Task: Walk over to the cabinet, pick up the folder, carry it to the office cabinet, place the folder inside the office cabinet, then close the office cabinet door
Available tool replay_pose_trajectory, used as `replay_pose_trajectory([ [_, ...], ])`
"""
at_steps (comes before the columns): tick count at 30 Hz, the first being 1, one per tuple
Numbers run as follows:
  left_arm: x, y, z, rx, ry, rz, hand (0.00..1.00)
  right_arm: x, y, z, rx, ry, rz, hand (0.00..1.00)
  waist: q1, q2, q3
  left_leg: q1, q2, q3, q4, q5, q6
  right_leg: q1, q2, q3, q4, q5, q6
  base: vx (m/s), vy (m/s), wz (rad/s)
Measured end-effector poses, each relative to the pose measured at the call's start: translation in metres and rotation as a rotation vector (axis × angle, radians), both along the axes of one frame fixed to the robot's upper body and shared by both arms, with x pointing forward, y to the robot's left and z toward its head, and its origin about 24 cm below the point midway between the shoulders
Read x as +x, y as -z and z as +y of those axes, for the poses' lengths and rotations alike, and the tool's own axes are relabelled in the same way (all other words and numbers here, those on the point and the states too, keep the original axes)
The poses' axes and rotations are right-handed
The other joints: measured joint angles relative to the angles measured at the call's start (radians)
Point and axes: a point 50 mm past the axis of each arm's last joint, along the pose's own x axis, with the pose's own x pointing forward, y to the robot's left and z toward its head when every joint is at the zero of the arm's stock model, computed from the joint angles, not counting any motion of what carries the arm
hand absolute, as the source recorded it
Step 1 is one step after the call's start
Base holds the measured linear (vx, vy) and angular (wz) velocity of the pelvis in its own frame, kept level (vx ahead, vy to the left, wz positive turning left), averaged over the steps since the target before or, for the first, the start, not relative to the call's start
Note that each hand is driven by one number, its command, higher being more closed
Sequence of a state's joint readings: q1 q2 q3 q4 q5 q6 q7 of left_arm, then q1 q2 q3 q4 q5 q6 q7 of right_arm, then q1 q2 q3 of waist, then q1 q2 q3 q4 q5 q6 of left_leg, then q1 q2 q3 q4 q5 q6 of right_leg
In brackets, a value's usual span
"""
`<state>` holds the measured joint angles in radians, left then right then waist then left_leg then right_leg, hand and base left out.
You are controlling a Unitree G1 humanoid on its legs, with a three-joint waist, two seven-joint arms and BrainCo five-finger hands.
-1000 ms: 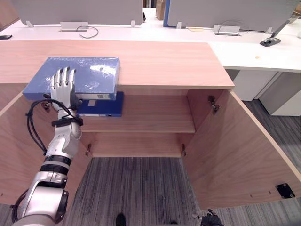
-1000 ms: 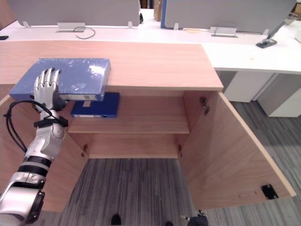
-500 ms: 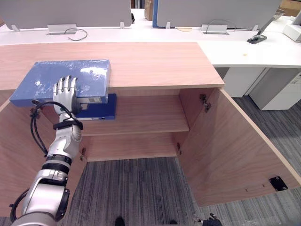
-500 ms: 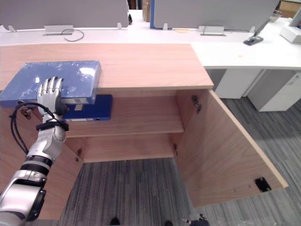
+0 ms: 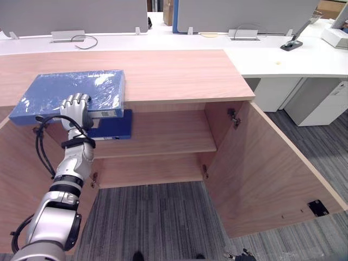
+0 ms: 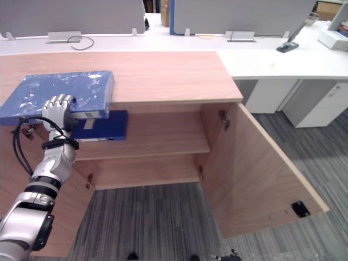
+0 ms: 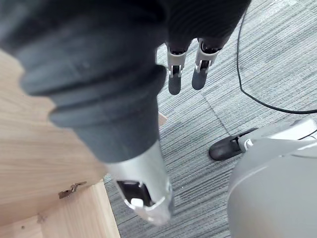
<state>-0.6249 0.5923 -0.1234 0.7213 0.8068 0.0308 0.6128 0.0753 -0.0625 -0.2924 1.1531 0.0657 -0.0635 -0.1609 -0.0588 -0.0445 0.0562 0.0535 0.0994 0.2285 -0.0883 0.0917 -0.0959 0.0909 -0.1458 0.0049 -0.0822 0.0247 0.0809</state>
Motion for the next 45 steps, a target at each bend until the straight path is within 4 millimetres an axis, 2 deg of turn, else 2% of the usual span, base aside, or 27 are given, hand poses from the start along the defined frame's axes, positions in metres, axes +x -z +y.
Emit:
replay_pose_trajectory([
  [11, -0.001, -0.001, 0.002, 0.013, -0.008, -0.014, 1.0, -0.007, 0.002, -0.002, 0.01, 0.057, 0.017, 0.0, -0.006, 0.0, -0.01, 0.007, 0.0, 0.0, 0.0, -0.002, -0.001, 0.005, 0.0, 0.0, 0.0, 0.0, 0.0, 0.0, 0.002, 0.0],
  [15, 0.001, -0.004, -0.008, -0.008, 0.01, -0.048, 1.0, -0.009, 0.002, -0.001, 0.013, 0.063, 0.022, 0.0, -0.001, -0.003, -0.013, 0.008, 0.0, -0.001, 0.0, -0.002, -0.001, 0.007, -0.001, -0.001, -0.001, 0.0, 0.0, 0.0, 0.0, 0.0],
  [17, -0.002, -0.006, -0.027, -0.066, 0.056, -0.106, 1.0, -0.01, 0.002, 0.0, 0.012, 0.067, 0.029, 0.0, 0.001, -0.005, -0.014, 0.008, -0.002, -0.002, 0.0, -0.002, -0.001, 0.007, -0.003, -0.003, -0.001, 0.0, 0.0, 0.0, 0.0, 0.0],
  [18, -0.007, -0.007, -0.045, -0.124, 0.108, -0.155, 1.0, -0.011, 0.003, 0.0, 0.007, 0.071, 0.04, 0.0, 0.003, -0.005, -0.014, 0.007, -0.004, -0.004, -0.001, -0.002, 0.0, 0.008, -0.005, -0.005, 0.0, 0.0, 0.0, 0.0, 0.029, 0.04],
  [19, -0.016, -0.006, -0.066, -0.178, 0.173, -0.201, 1.0, -0.012, 0.003, 0.0, 0.003, 0.075, 0.053, 0.0, 0.007, -0.005, -0.015, 0.005, -0.006, -0.006, -0.002, -0.003, 0.001, 0.007, -0.007, -0.006, -0.001, -0.001, 0.0, 0.0, 0.018, 0.05],
  [20, -0.021, -0.006, -0.077, -0.196, 0.213, -0.218, 1.0, -0.013, 0.003, 0.0, 0.002, 0.077, 0.06, 0.0, 0.009, -0.005, -0.015, 0.003, -0.008, -0.008, -0.004, -0.003, 0.001, 0.006, -0.008, -0.008, -0.001, -0.001, 0.0, 0.0, 0.012, 0.04],
  [22, -0.048, -0.003, -0.121, -0.295, 0.41, -0.27, 1.0, -0.015, 0.004, 0.001, 0.003, 0.091, 0.074, 0.0, 0.011, -0.004, -0.021, 0.002, -0.01, -0.008, -0.005, -0.004, 0.003, 0.006, -0.011, -0.009, 0.0, -0.003, -0.004, 0.0, 0.0, 0.0],
  [23, -0.055, -0.002, -0.128, -0.327, 0.453, -0.277, 1.0, -0.015, 0.004, 0.001, 0.003, 0.092, 0.077, 0.0, 0.01, -0.004, -0.025, 0.001, -0.01, -0.007, -0.005, -0.005, 0.003, 0.005, -0.011, -0.006, 0.001, -0.004, -0.003, 0.0, 0.0, -0.07],
  [24, -0.068, -0.002, -0.136, -0.39, 0.516, -0.286, 1.0, -0.017, 0.004, 0.002, 0.003, 0.095, 0.084, 0.0, 0.01, -0.003, -0.037, -0.002, -0.008, -0.002, -0.005, -0.006, 0.001, -0.006, -0.011, 0.0, 0.008, -0.006, 0.0, 0.0, 0.0, -0.09],
  [25, -0.086, -0.003, -0.147, -0.541, 0.631, -0.302, 1.0, -0.019, 0.005, 0.002, 0.005, 0.111, 0.09, 0.0, 0.012, -0.002, -0.044, -0.001, -0.008, 0.0, -0.006, -0.01, 0.004, -0.007, -0.01, 0.0, 0.011, -0.01, 0.0, 0.0, 0.0, -0.08],
  [26, -0.093, -0.003, -0.151, -0.608, 0.685, -0.307, 1.0, -0.02, 0.005, 0.002, 0.007, 0.122, 0.091, 0.0, 0.015, -0.002, -0.046, -0.001, -0.008, 0.0, -0.006, -0.01, 0.004, -0.006, -0.01, 0.0, 0.01, -0.01, 0.0, 0.0, 0.0, 0.0],
  [27, -0.104, -0.002, -0.158, -0.783, 0.795, -0.282, 1.0, -0.023, 0.005, 0.001, 0.009, 0.148, 0.094, 0.0, 0.021, -0.001, -0.051, -0.001, -0.008, 0.0, -0.006, -0.01, 0.005, -0.006, -0.01, 0.0, 0.011, -0.01, 0.0, 0.0, 0.0, 0.0],
  [28, -0.109, 0.0, -0.158, -0.87, 0.83, -0.271, 1.0, -0.023, 0.005, 0.001, 0.013, 0.158, 0.092, 0.0, 0.022, -0.001, -0.054, -0.001, -0.008, 0.001, -0.006, -0.01, 0.005, -0.006, -0.01, 0.0, 0.011, -0.01, 0.0, 0.0, 0.0, 0.0],
  [30, -0.119, 0.025, -0.15, -1.321, 0.904, -0.148, 1.0, -0.015, 0.003, 0.001, 0.022, 0.19, 0.045, 0.0, 0.021, -0.002, -0.06, -0.001, -0.008, 0.001, -0.006, -0.014, 0.001, -0.008, -0.01, 0.001, 0.012, -0.013, -0.005, 0.0, 0.0, 0.0],
  [31, -0.122, 0.034, -0.148, -1.42, 0.897, -0.121, 1.0, -0.012, 0.002, 0.001, 0.022, 0.184, 0.03, 0.0, 0.021, -0.003, -0.06, -0.003, -0.008, 0.002, -0.006, -0.014, 0.001, -0.01, -0.01, 0.001, 0.013, -0.013, -0.005, 0.0, 0.0, 0.0],
  [33, -0.133, 0.068, -0.139, -1.686, 0.806, -0.014, 1.0, 0.005, -0.004, -0.001, 0.027, 0.179, -0.067, 0.0, 0.023, -0.003, -0.062, -0.021, -0.008, 0.002, -0.006, -0.013, 0.003, -0.036, -0.01, 0.004, 0.023, -0.018, -0.009, 0.0, 0.0, 0.0],
  [34, -0.136, 0.077, -0.136, -1.736, 0.775, 0.011, 1.0, 0.012, -0.007, -0.001, 0.035, 0.184, -0.106, 0.0, 0.023, -0.004, -0.062, -0.031, -0.008, 0.002, -0.006, -0.012, 0.005, -0.046, -0.01, 0.006, 0.027, -0.018, -0.009, -0.03, 0.01, -0.07],
  [36, -0.151, 0.099, -0.127, -1.829, 0.658, 0.061, 1.0, 0.043, -0.029, -0.002, 0.048, 0.197, -0.322, 0.0, 0.026, -0.007, -0.061, -0.057, -0.005, 0.027, -0.006, -0.012, 0.003, -0.1, -0.006, 0.036, 0.046, -0.021, 0.0, -0.02, 0.004, -0.28],
  [37, -0.154, 0.103, -0.126, -1.838, 0.638, 0.076, 1.0, 0.051, -0.036, -0.003, 0.045, 0.191, -0.379, 0.0, 0.027, -0.008, -0.061, -0.059, -0.004, 0.033, -0.005, -0.013, 0.002, -0.107, -0.006, 0.043, 0.051, -0.018, 0.006, 0.03, 0.004, -0.34],
  [38, -0.159, 0.107, -0.125, -1.846, 0.615, 0.095, 1.0, 0.064, -0.053, -0.007, 0.036, 0.188, -0.488, 0.0, 0.025, -0.008, -0.061, -0.057, -0.005, 0.04, -0.001, -0.011, 0.007, -0.11, -0.005, 0.052, 0.053, -0.015, 0.01, 0.06, 0.007, -0.2],
  [39, -0.16, 0.108, -0.126, -1.849, 0.618, 0.109, 1.0, 0.076, -0.07, -0.011, 0.021, 0.175, -0.592, 0.0, 0.023, -0.009, -0.062, -0.052, -0.004, 0.044, 0.0, -0.011, 0.007, -0.108, -0.003, 0.054, 0.053, -0.014, 0.011, 0.07, 0.005, -0.14],
  [40, -0.16, 0.108, -0.126, -1.848, 0.627, 0.111, 1.0, 0.082, -0.079, -0.012, 0.01, 0.168, -0.644, 0.0, 0.02, -0.009, -0.062, -0.052, -0.003, 0.044, 0.0, -0.011, 0.007, -0.108, -0.001, 0.054, 0.053, -0.014, 0.011, 0.06, -0.003, -0.08],
  [43, -0.158, 0.097, -0.13, -1.816, 0.707, 0.104, 1.0, 0.114, -0.132, -0.022, -0.054, 0.115, -0.914, 0.0, 0.02, -0.011, -0.063, -0.051, 0.007, 0.05, 0.0, -0.013, 0.006, -0.109, 0.008, 0.052, 0.054, -0.002, 0.03, 0.03, -0.017, -0.09],
  [45, -0.155, 0.091, -0.133, -1.799, 0.748, 0.099, 1.0, 0.127, -0.159, -0.025, -0.091, 0.069, -1.033, 0.0, 0.021, -0.011, -0.063, -0.051, 0.011, 0.055, 0.0, -0.014, 0.007, -0.111, 0.011, 0.051, 0.054, 0.004, 0.039, -0.02, -0.012, -0.11],
])
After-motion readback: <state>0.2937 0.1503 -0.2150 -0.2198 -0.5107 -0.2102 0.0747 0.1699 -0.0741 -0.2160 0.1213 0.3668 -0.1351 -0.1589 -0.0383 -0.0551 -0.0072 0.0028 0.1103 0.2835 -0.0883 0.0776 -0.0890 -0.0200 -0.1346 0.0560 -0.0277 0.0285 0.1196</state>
